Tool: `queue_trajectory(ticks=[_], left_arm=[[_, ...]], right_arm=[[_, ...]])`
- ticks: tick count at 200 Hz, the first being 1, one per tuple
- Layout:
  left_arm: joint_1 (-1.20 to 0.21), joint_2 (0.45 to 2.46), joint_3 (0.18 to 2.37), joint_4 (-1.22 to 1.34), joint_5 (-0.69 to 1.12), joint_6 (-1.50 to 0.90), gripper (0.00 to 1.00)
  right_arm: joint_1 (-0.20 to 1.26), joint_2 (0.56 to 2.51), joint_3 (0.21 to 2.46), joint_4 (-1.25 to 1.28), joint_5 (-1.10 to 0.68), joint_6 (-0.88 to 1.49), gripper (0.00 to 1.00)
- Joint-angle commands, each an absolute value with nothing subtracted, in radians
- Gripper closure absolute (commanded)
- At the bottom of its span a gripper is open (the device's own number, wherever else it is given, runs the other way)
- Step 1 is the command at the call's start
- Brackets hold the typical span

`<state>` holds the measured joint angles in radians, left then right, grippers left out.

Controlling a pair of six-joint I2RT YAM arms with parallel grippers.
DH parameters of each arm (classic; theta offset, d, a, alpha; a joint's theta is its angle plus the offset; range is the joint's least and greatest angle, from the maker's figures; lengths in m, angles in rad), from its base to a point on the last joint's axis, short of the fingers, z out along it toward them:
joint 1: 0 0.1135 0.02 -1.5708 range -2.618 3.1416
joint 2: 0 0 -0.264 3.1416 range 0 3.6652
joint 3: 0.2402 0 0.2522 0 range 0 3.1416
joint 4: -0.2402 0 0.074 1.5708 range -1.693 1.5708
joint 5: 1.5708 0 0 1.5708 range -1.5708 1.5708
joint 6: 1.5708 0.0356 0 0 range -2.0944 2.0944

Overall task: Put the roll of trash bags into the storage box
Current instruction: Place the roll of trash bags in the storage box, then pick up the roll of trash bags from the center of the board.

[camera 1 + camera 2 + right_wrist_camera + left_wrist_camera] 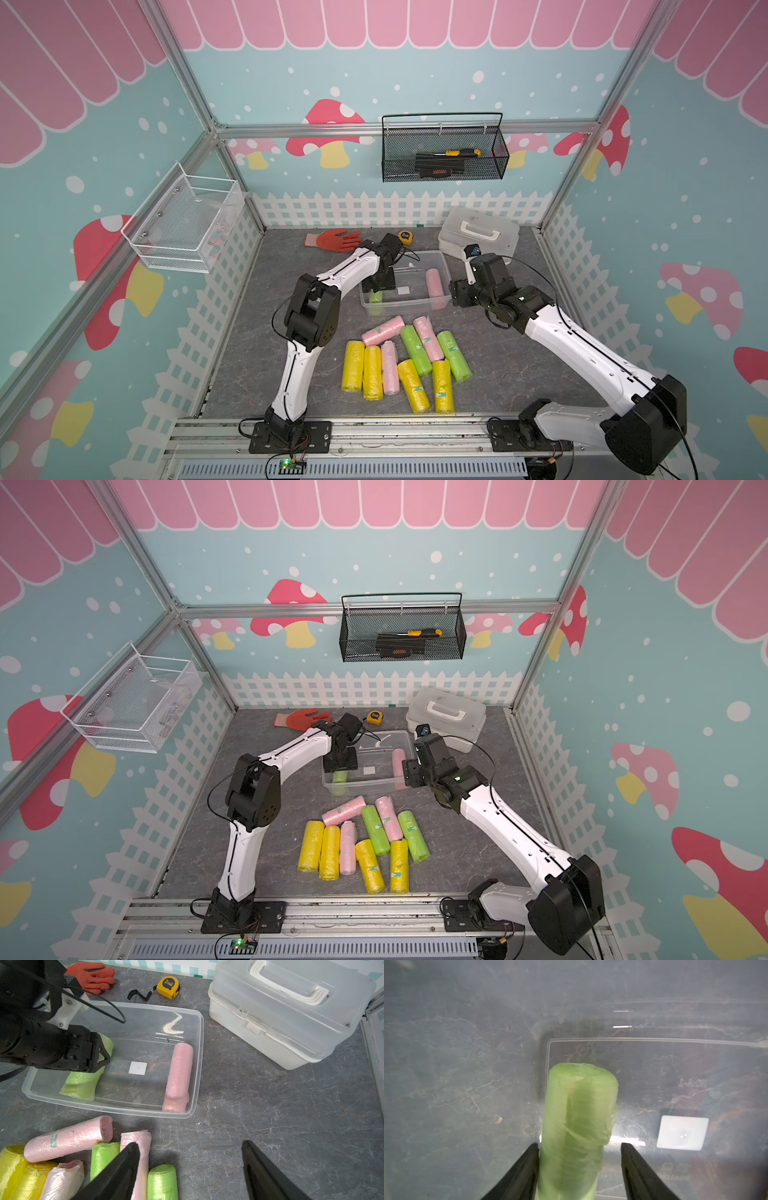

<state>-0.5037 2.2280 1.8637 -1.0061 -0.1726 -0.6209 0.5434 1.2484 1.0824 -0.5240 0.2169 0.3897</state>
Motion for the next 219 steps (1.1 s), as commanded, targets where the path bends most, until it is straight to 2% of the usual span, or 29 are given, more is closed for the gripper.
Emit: queue_trajectory(ticks=[1, 66, 135, 170, 182, 197, 219], left_arm=[[-0.529, 2.169, 1.889, -1.02, -0.233, -0.607, 0.36], [-0.592, 1.959, 1.801, -0.985, -0.392, -0.615, 0.36], [-0.589, 1.469, 1.425, -0.82, -0.443, -0.696, 0.31], [-0.585, 1.186, 1.09, -0.666, -0.501, -0.615, 0.26], [-0.584, 1.088, 0.958, -0.564, -0.51, -0.578, 0.21], [-0.581, 0.984, 0.819, -0.434, -0.502, -0.549, 0.02], [-0.565, 0.892, 0.776, -0.366, -0.449, -0.497, 0.01]], right_arm=[[0.546, 1.256, 1.107, -0.532, 0.218, 0.393, 0.21], [0.545, 1.25, 1.106, -0.531, 0.222, 0.391, 0.21], [0.545, 1.245, 1.097, -0.529, 0.234, 0.39, 0.21], [0.545, 1.244, 1.091, -0.524, 0.23, 0.39, 0.21], [0.546, 1.238, 1.088, -0.525, 0.237, 0.39, 0.21], [0.545, 1.226, 1.081, -0.522, 0.242, 0.391, 0.2], [0.545, 1.204, 1.076, -0.516, 0.218, 0.4, 0.2]])
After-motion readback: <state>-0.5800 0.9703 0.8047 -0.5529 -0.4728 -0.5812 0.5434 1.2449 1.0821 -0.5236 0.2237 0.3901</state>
